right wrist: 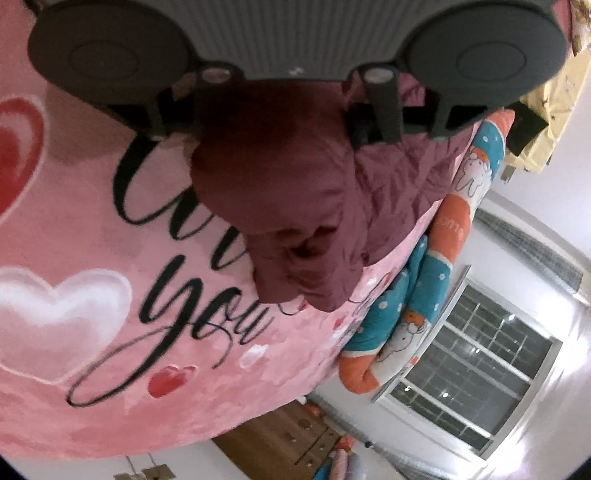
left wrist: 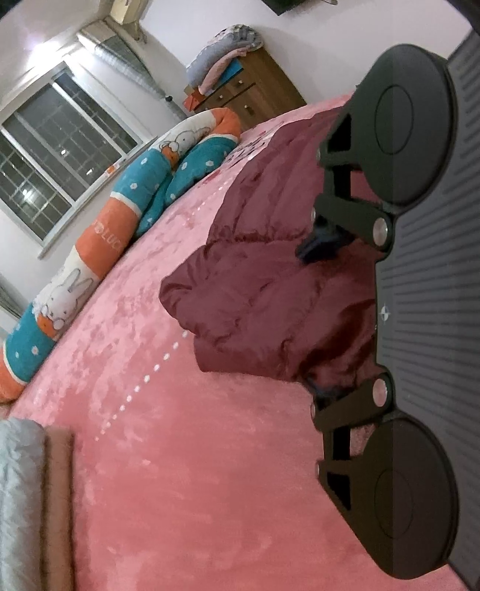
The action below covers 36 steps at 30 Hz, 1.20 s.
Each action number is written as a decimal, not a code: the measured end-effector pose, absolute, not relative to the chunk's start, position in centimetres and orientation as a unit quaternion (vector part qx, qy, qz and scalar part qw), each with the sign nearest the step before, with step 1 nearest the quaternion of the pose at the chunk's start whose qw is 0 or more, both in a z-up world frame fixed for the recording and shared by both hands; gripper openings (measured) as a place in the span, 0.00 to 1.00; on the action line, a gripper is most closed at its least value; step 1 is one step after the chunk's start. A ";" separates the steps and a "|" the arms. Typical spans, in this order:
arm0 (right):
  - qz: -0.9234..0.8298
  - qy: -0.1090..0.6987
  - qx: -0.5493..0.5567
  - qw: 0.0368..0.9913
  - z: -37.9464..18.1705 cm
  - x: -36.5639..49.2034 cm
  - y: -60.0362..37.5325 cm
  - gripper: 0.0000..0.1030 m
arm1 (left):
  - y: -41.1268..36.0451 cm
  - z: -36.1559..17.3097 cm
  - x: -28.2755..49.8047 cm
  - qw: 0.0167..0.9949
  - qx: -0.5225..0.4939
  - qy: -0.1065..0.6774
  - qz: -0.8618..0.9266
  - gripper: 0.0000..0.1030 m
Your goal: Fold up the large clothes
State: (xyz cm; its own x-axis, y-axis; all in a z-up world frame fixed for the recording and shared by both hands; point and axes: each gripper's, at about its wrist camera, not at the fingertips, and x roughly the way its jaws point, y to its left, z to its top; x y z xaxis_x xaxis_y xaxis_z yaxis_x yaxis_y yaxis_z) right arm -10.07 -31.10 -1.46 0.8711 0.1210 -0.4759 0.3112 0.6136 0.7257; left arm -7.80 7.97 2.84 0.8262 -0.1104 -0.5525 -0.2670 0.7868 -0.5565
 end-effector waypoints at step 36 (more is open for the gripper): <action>-0.108 0.279 0.332 0.895 4.0 -17.5 -32.9 0.90 | 13.3 4.7 -9.2 0.929 -0.259 0.264 0.000 0.86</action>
